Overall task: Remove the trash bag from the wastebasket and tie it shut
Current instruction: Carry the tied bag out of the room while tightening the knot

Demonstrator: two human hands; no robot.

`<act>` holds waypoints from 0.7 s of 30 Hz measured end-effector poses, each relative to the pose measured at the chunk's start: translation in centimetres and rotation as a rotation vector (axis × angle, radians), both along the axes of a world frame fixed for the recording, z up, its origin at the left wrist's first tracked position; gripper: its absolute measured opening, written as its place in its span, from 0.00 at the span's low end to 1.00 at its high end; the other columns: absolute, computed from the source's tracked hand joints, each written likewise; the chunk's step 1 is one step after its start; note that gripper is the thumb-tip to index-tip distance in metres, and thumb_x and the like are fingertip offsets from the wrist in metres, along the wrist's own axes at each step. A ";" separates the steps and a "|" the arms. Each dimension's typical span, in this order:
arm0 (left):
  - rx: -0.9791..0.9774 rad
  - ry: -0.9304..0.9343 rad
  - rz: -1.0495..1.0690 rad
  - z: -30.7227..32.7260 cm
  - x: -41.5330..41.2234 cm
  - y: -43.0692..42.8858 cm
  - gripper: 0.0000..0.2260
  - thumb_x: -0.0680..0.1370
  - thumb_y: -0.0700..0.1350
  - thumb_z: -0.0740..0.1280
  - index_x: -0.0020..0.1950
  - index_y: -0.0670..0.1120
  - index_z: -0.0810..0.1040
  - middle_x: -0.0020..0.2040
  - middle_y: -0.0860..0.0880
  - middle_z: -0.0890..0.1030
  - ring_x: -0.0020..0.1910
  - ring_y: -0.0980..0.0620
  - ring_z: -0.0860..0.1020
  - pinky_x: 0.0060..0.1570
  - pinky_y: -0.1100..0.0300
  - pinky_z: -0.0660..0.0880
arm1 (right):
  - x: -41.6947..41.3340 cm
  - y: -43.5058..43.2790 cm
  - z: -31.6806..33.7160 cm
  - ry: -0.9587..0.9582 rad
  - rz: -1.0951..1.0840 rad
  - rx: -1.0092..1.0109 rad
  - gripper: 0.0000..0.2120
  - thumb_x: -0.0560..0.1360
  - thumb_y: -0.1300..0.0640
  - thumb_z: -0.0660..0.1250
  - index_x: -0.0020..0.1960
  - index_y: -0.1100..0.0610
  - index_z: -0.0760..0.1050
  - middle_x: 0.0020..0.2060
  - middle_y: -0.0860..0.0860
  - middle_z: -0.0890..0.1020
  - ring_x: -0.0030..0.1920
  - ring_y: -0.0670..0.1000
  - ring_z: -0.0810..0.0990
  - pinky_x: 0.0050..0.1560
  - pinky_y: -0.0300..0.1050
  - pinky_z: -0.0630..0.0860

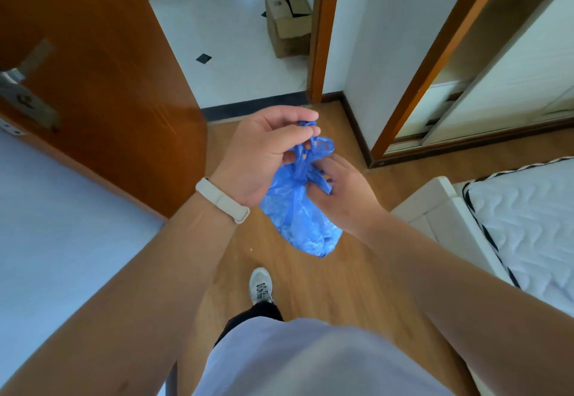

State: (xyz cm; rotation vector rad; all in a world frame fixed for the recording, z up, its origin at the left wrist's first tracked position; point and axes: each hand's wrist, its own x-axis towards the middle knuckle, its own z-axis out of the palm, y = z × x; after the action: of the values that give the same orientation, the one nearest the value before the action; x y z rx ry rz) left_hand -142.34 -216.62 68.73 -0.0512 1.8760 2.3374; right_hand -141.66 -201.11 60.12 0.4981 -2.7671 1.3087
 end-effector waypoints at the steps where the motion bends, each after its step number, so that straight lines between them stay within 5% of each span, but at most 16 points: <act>1: 0.011 -0.008 -0.012 0.0 -1.6 -0.9 0.08 0.72 0.35 0.69 0.45 0.46 0.83 0.40 0.44 0.83 0.41 0.49 0.79 0.41 0.59 0.77 | -1.4 -0.8 0.2 -0.009 -0.017 0.008 0.11 0.72 0.60 0.67 0.54 0.55 0.78 0.48 0.48 0.79 0.47 0.46 0.76 0.49 0.43 0.76; 5: 0.026 -0.026 -0.068 0.4 -8.1 -4.7 0.08 0.69 0.38 0.70 0.44 0.47 0.84 0.40 0.45 0.83 0.39 0.50 0.80 0.41 0.59 0.76 | -7.4 -4.1 0.8 -0.034 -0.056 0.070 0.11 0.72 0.60 0.68 0.55 0.55 0.78 0.48 0.47 0.77 0.47 0.44 0.75 0.46 0.32 0.71; 13: 0.006 0.004 -0.127 1.1 -19.2 -10.9 0.08 0.68 0.38 0.70 0.41 0.49 0.85 0.39 0.46 0.83 0.39 0.49 0.79 0.47 0.54 0.75 | -17.8 -10.4 1.0 0.050 -0.124 0.071 0.09 0.71 0.61 0.68 0.51 0.56 0.79 0.45 0.50 0.78 0.44 0.49 0.76 0.45 0.43 0.75; 21: -0.019 -0.021 -0.139 0.7 -28.7 -13.2 0.08 0.67 0.38 0.70 0.41 0.49 0.85 0.40 0.43 0.82 0.39 0.49 0.79 0.46 0.55 0.77 | -26.5 -13.5 0.0 0.020 -0.154 0.012 0.11 0.71 0.62 0.69 0.52 0.55 0.79 0.45 0.44 0.75 0.45 0.43 0.74 0.46 0.32 0.71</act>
State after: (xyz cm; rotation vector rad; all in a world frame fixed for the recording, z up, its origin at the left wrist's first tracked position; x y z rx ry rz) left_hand -171.01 -229.78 69.41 0.0502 1.8299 2.2192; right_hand -168.20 -214.61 60.17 0.2907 -2.7358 1.2465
